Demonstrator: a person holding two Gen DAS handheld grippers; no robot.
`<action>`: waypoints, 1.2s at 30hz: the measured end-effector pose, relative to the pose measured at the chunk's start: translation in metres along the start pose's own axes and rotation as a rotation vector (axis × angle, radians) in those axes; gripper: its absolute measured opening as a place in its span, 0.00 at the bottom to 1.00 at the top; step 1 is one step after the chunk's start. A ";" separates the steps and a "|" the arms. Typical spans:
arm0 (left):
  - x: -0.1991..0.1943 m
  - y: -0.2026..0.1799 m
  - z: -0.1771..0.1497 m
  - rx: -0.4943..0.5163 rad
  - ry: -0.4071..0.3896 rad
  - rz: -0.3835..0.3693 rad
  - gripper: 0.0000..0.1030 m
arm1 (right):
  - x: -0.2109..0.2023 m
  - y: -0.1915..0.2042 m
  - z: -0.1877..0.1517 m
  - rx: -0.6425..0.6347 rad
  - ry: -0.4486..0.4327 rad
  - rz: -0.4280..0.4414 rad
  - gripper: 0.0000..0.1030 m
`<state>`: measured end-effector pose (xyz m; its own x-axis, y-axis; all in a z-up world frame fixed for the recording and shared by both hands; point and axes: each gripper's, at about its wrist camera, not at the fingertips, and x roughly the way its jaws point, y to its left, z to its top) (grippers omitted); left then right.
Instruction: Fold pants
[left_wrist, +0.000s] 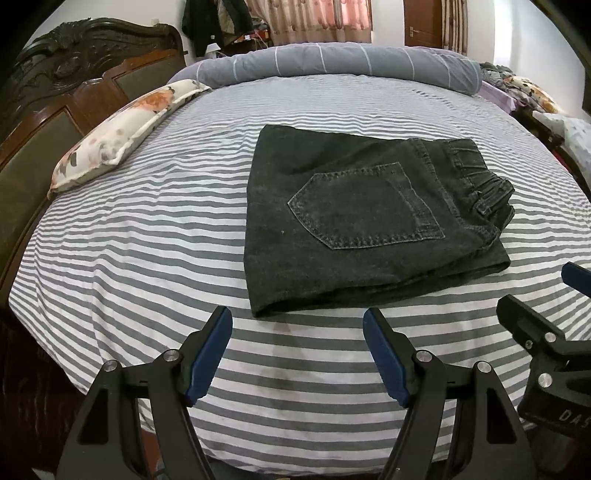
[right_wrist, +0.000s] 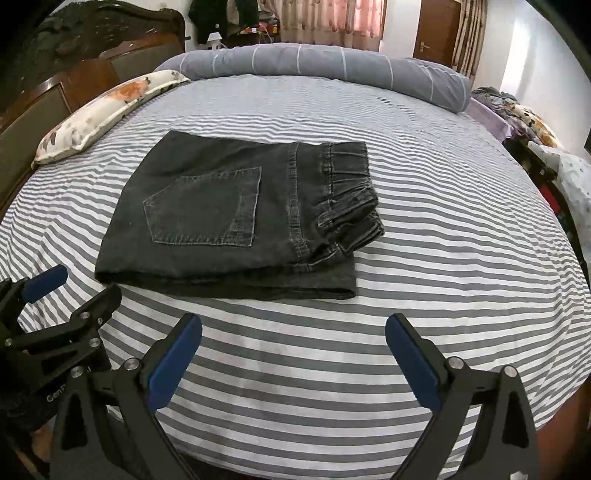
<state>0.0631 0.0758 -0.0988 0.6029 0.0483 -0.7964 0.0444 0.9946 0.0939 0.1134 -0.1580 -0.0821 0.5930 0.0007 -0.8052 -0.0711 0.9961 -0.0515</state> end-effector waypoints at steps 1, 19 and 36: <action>0.000 0.000 0.000 0.001 0.000 -0.001 0.72 | 0.001 0.001 0.000 -0.002 0.001 0.000 0.95; 0.001 0.000 -0.001 -0.004 0.007 -0.001 0.72 | 0.006 0.006 -0.002 0.000 0.016 0.016 0.95; 0.001 0.002 -0.001 -0.009 -0.002 0.020 0.71 | 0.006 0.004 -0.001 0.003 0.018 0.022 0.95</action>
<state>0.0633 0.0779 -0.1001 0.6055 0.0683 -0.7929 0.0249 0.9942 0.1046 0.1156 -0.1538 -0.0883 0.5769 0.0211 -0.8165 -0.0818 0.9961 -0.0321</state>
